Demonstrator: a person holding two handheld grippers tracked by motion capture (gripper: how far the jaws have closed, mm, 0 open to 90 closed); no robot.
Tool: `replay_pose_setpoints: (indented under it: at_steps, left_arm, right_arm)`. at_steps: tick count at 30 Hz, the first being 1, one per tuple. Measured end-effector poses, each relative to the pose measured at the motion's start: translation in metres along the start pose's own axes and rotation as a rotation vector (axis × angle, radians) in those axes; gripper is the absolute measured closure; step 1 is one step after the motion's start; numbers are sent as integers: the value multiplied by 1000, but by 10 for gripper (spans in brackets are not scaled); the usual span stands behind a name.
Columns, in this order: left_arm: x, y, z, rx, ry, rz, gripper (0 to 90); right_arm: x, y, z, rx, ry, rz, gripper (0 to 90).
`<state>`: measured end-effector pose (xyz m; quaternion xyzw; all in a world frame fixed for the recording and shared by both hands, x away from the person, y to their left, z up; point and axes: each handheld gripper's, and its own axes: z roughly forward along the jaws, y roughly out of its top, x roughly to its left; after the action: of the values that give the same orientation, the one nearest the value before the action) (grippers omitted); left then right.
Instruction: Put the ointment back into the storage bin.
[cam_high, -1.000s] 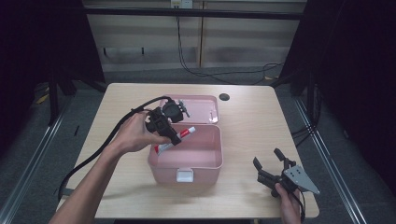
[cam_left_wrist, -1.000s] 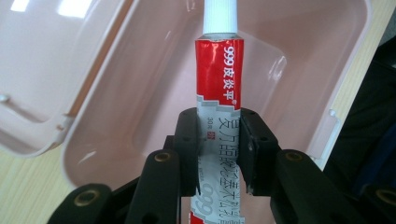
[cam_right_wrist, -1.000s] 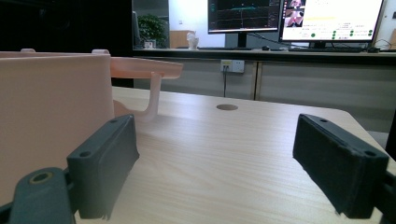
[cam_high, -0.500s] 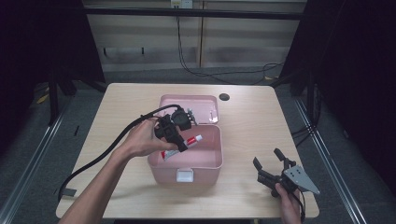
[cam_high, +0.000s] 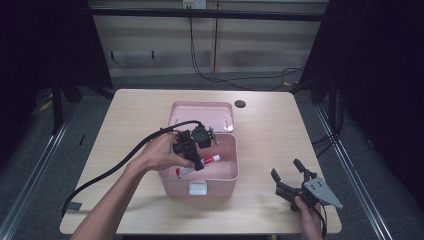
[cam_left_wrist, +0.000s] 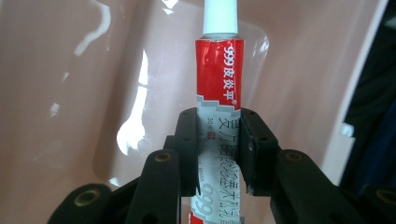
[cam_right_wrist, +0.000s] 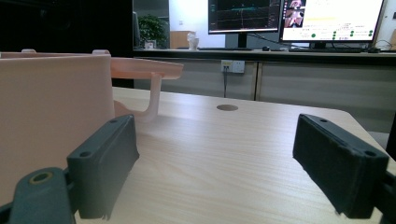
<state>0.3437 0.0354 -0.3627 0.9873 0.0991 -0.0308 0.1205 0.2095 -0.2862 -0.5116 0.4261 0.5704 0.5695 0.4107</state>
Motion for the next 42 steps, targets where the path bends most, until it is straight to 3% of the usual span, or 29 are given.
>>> replay_pose_setpoints:
  at_steps: [13,29,42]
  left_arm:
    - [-1,5,23,54,-39,34,711]
    - [8,6,49,86,-97,27,712]
    - [12,8,60,98,-156,29,712]
  right_arm:
    - [0,0,0,0,1,0,131]
    - [0,0,0,0,2,0,131]
    - [0,0,0,0,4,-2,131]
